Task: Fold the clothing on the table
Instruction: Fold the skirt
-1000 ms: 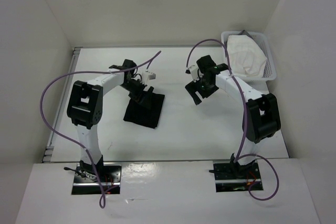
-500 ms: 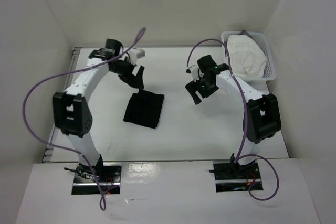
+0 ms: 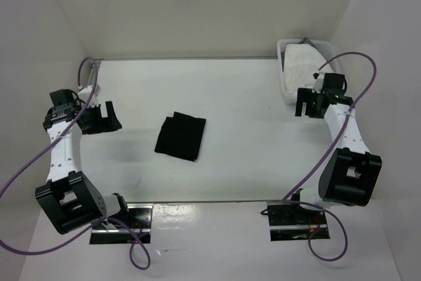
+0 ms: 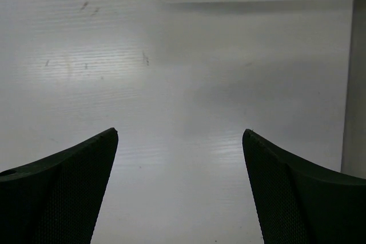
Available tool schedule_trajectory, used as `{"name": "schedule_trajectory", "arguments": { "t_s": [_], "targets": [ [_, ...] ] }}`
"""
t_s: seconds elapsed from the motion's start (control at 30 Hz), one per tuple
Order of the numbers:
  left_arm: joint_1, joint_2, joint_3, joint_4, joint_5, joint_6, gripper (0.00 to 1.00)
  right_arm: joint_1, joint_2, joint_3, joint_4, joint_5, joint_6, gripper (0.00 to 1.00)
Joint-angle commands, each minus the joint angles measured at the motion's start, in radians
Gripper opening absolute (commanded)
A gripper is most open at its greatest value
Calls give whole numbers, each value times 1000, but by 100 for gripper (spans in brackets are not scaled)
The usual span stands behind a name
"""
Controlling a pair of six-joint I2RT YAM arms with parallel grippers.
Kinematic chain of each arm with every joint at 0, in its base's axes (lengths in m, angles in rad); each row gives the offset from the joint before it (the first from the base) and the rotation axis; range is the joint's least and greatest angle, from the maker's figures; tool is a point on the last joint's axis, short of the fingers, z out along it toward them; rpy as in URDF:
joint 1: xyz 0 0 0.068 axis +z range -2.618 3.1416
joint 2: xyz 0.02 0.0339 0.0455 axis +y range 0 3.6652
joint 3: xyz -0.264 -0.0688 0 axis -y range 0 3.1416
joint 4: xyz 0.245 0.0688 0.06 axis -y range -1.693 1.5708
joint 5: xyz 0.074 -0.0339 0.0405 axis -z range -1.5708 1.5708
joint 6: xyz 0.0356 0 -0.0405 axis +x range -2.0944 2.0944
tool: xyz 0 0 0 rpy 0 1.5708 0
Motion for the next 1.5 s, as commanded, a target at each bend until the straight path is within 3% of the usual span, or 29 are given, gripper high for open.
{"name": "schedule_trajectory", "arguments": {
  "t_s": [0.0,0.23,0.43,0.57,1.47],
  "targets": [
    [85,-23,-16,42,15,-14,100,-33,-30,-51,72,-22,48,94],
    [191,35,-18,60,26,4,100,-68,-73,-97,121,52,10,95],
    [191,84,-27,70,44,15,100,-149,-108,-116,130,29,-12,96],
    [191,100,-18,61,63,24,100,-149,-148,-128,130,-43,-38,98],
    [191,44,-27,61,90,33,100,-149,-168,-137,121,-82,-56,99]
  ]
}}
